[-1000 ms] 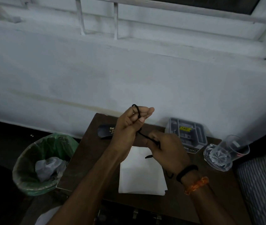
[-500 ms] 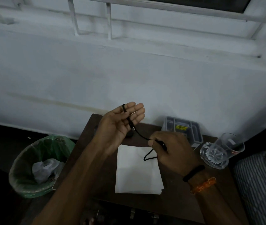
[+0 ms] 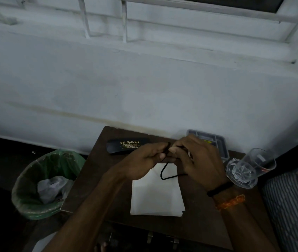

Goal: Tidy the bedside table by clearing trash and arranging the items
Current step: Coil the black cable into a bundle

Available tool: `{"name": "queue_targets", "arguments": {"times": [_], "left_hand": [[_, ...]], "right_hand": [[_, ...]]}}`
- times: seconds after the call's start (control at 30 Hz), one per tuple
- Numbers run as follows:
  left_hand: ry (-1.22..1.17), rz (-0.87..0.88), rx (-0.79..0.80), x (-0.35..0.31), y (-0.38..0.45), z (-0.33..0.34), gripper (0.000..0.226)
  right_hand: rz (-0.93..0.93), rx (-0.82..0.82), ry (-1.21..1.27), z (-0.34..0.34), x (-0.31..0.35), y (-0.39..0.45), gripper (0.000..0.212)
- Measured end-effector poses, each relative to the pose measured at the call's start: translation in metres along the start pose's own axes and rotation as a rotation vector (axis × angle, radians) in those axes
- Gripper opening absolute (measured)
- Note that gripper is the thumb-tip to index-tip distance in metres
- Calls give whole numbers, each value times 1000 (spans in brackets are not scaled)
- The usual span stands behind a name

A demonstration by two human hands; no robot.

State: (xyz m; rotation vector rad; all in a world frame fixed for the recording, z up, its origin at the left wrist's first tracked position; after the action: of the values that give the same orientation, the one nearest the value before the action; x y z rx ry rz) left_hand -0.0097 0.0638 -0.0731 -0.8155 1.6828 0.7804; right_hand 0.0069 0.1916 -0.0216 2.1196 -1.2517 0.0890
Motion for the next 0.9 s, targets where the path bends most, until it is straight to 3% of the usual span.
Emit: {"name": "queue_targets", "arguments": {"times": [0.17, 0.3, 0.47, 0.6, 0.73, 0.9], "left_hand": [[-228, 12, 90, -4, 0, 4, 27], [-492, 23, 11, -9, 2, 4, 26], [-702, 67, -103, -8, 4, 2, 31], [-763, 106, -230, -2, 8, -9, 33], [-738, 121, -359, 7, 11, -19, 32], [-399, 104, -449, 16, 11, -18, 31]], "right_hand": [[65, -101, 52, -6, -16, 4, 8], [182, -102, 171, 4, -24, 5, 18], [324, 135, 246, 39, -20, -4, 23], [304, 311, 147, 53, -14, -11, 20], [177, 342, 46, 52, 0, -10, 16], [145, 377, -37, 42, 3, -9, 17]]}}
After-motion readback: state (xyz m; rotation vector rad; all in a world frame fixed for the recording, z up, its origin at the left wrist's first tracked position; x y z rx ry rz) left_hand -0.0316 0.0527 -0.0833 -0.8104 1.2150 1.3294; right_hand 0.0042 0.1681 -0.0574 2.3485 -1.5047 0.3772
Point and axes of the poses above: each hand's wrist, its own y-axis towards the middle knuckle, its own z-axis out of the palm, x = y × z, the point moved 7 cm from there along y, towards the middle knuckle, and after that the axes turned 1 degree about z, right-handed, at the moved point
